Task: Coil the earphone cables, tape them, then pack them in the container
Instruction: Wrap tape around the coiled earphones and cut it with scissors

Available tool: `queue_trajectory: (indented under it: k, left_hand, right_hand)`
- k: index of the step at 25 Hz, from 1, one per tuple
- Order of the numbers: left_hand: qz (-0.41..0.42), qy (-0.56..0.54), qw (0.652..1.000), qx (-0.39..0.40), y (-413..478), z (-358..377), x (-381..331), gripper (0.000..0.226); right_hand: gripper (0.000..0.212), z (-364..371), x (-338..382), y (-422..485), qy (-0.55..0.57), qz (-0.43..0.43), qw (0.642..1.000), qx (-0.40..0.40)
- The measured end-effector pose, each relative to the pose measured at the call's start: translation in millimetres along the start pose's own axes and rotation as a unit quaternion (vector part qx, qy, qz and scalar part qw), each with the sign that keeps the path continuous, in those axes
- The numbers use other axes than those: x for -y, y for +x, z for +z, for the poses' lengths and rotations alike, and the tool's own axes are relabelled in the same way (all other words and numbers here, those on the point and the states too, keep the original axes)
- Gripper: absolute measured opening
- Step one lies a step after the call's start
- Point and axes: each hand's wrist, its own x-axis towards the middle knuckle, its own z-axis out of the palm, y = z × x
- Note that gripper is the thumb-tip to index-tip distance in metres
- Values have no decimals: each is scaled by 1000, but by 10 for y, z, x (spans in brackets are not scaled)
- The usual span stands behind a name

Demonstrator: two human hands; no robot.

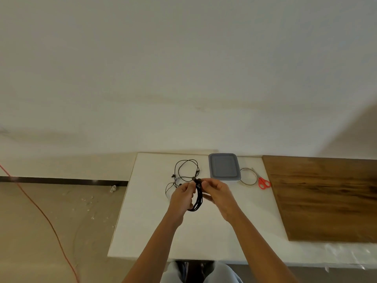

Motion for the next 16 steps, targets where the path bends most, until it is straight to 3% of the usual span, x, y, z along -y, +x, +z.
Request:
queue_trajectory:
  k: [3, 9, 12, 16]
  left_hand:
    - [-13, 6, 1000, 6, 289, 85, 88, 28]
    - [-44, -2, 999, 16, 706, 272, 389, 29]
    - [-43, 4, 999, 30, 808, 365, 463, 32]
    - [-42, 0, 998, 46, 869, 476, 481, 33]
  right_hand:
    - [11, -196, -87, 257, -109, -32, 984, -135]
    - [20, -729, -398, 644, -299, -92, 887, -341]
    - [31, -946, -574, 752, -373, -38, 846, -379]
    - [44, -1123, -776, 837, -415, 12, 838, -353]
